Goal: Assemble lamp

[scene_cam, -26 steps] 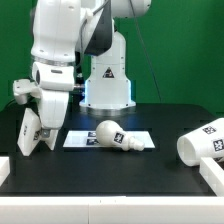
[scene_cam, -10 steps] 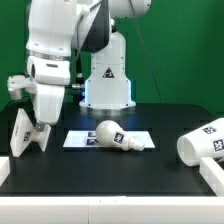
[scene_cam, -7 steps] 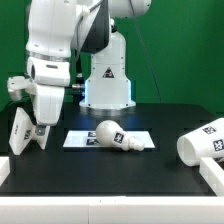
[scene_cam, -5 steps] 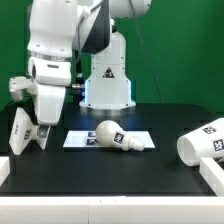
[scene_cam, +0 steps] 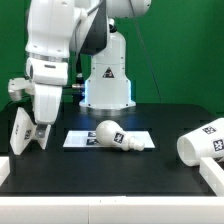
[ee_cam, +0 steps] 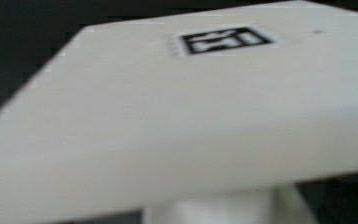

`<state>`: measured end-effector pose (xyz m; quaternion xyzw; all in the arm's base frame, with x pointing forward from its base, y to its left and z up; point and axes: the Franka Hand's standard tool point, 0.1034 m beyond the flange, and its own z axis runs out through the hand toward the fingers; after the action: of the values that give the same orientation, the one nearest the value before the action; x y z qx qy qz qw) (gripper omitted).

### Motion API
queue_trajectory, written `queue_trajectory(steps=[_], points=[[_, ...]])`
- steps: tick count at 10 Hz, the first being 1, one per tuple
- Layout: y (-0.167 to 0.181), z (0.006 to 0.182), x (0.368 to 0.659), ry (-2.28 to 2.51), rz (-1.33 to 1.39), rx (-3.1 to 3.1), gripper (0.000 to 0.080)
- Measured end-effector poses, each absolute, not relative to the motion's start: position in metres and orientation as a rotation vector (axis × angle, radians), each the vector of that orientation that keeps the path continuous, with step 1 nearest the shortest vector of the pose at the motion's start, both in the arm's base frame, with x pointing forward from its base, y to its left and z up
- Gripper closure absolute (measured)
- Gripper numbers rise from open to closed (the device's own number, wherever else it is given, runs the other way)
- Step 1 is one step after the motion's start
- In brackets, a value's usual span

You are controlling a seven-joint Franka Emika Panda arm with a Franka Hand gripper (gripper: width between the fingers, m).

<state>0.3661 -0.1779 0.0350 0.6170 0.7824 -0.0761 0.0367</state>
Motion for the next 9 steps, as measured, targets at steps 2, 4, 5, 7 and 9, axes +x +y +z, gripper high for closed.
queue_trajectory(steps=[2, 4, 5, 7, 9], points=[[-0.189, 0.03, 0.36, 2.412, -0.248, 1.897, 0.0101], [-0.187, 0.017, 0.353, 2.434, -0.268, 1.906, 0.0101], [-0.187, 0.012, 0.352, 2.442, -0.277, 1.907, 0.0101], [-0.187, 0.012, 0.352, 2.442, -0.277, 1.907, 0.0101], [-0.187, 0.012, 0.352, 2.442, -0.277, 1.907, 0.0382]])
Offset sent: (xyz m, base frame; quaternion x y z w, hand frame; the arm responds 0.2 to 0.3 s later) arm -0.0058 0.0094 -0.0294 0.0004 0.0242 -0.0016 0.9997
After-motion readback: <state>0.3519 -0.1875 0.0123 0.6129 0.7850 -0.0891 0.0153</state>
